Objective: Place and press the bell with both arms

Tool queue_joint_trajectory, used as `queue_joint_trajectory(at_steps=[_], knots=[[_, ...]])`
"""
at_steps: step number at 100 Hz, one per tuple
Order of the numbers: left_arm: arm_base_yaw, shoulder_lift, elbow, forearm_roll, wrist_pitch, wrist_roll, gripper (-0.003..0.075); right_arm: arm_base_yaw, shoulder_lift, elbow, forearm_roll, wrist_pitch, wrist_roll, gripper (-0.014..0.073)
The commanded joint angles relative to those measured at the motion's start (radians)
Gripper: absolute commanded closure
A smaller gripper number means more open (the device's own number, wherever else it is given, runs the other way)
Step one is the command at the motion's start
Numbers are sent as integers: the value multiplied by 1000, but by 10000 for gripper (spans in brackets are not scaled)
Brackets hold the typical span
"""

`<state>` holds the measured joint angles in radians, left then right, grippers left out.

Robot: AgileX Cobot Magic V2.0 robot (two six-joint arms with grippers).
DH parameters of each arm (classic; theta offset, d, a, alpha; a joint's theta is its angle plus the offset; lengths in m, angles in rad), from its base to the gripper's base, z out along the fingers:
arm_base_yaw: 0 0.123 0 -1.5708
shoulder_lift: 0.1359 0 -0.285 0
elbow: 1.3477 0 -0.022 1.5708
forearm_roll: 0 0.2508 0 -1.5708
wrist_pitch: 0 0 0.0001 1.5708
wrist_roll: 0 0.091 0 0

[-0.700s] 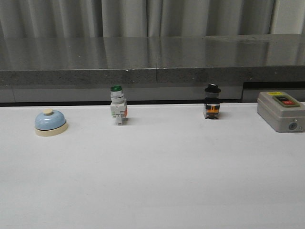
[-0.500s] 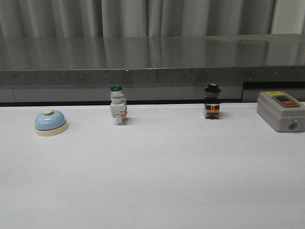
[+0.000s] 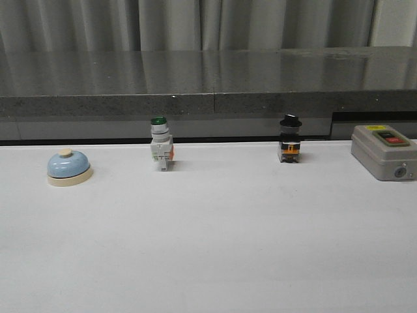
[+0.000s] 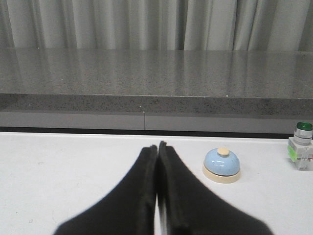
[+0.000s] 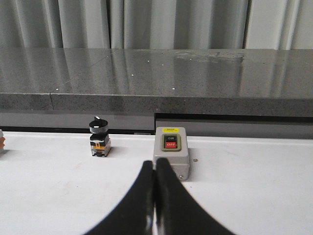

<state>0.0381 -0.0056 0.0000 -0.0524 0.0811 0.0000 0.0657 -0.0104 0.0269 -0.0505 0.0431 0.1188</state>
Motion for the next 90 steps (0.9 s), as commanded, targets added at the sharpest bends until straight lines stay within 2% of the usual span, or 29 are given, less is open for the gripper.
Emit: queue_joint_trajectory(at_steps=[1,28,41,63,90], knots=[[3,-34,23,1,-108,-11,739,-6,3,-1,-10,-76,0,663],[3,-34,-16,-4,-138,-11,739,-6,3,-1,-10,-76,0,663],[3,-26,-78,-8,-100,-13,739,-6,3,-1,-10,-76,0,663],[3,65,-249,-8,87,-13,739,-6,3,-1,-10,-76,0,663],[3,314,-462,-8,253,-13,739,-6,3,-1,-10,-76,0,663]])
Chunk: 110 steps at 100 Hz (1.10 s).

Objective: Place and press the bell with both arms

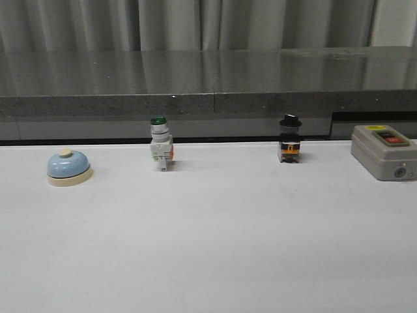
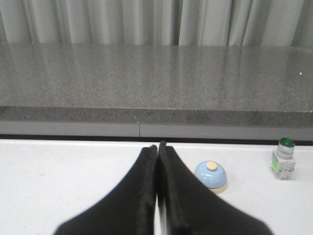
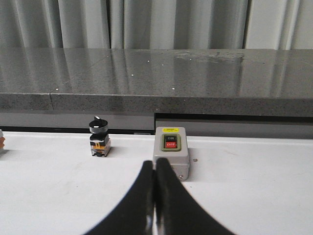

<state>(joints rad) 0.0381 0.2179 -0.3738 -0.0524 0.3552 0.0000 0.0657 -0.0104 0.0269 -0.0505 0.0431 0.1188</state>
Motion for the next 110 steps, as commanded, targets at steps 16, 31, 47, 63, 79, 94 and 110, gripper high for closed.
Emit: queue_joint_trajectory(at_steps=[16,31,47,63,79,94,110], knots=[[3,270,-198,-8,51,0,739,-6,3,-1,-10,-76,0,663],[3,432,-282,-8,93,13,738,-6,3,-1,-10,-76,0,663],[3,588,-365,-11,114,13,727,-6,3,-1,-10,-76,0,663],[3,728,-447,-11,119,16,552,-6,3,-1,-10,-76,0,663],[3,861,-526,-21,119,16,134,-6,3,-1,-10,-76,0,663],[-13,997,-611,-41,153,16,13,-6,3,-1,-10,-76,0,663],[-72,1145,-716,-41,202,31,71,-6,3,-1,-10,-76,0,663]])
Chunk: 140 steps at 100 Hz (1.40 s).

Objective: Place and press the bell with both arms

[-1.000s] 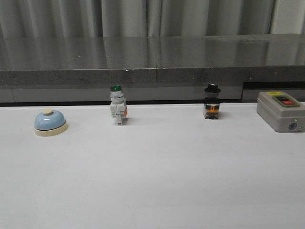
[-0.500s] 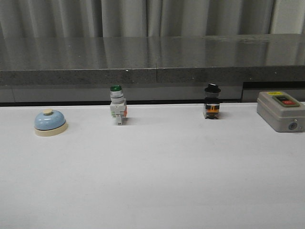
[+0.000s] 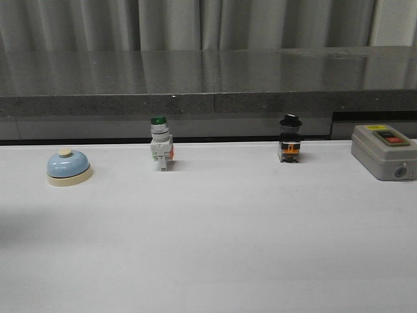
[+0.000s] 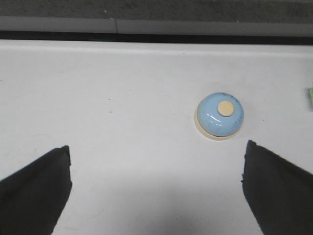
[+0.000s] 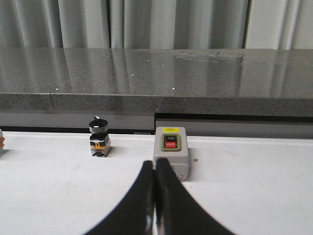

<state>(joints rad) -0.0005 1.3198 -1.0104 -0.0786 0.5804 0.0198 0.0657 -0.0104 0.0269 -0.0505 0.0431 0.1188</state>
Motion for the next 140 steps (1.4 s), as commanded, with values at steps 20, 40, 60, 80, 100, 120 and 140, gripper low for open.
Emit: queue_joint_trajectory(at_steps=[20,40,60,80,100,120,140], knots=[[-105,215,-202,-55,26,22,95,-6,3,-1,-10,-76,0,663],[-163,360,-305,-58,79,24,95,-6,3,-1,-10,-76,0,663],[-180,498,-398,-58,100,45,99,-6,3,-1,-10,-76,0,663],[-180,602,-469,-56,105,47,99,-6,3,-1,-10,-76,0,663],[-178,690,-526,-44,103,47,99,-6,3,-1,-10,-76,0,663],[-178,734,-536,-44,102,47,99,-6,3,-1,-10,-76,0,663],[-178,739,-536,-41,102,47,131,-6,3,-1,-10,-76,0,663]])
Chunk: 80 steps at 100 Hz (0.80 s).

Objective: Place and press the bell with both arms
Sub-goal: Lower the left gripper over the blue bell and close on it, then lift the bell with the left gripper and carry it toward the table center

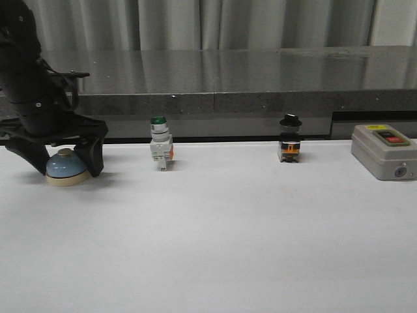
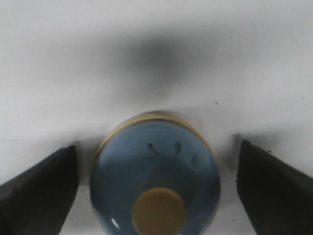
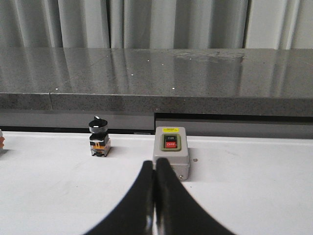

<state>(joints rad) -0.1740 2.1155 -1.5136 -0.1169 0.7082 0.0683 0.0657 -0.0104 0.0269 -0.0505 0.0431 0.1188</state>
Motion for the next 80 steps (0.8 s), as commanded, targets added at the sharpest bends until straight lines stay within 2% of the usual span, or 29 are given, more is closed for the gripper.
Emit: queue_joint_trajectory(at_steps=[1,22,31,56,80], knots=[[-5,-57,-33,-3,-26,-1,141,-6,3,-1,-10,-76,0,663],[-5,-57,-33,-3,-20,-1,374,-6,3,-1,-10,-76,0,663],[-5,-59,-33,-3,-16,-1,431,-6,3,-1,-10,-76,0,663],[-13,-121,-13,-16,19,-1,440,-6,3,-1,-10,-76,0,663],[-88,-231,82,-16,-17,-1,440,-6,3,-1,-10,-76,0,663]])
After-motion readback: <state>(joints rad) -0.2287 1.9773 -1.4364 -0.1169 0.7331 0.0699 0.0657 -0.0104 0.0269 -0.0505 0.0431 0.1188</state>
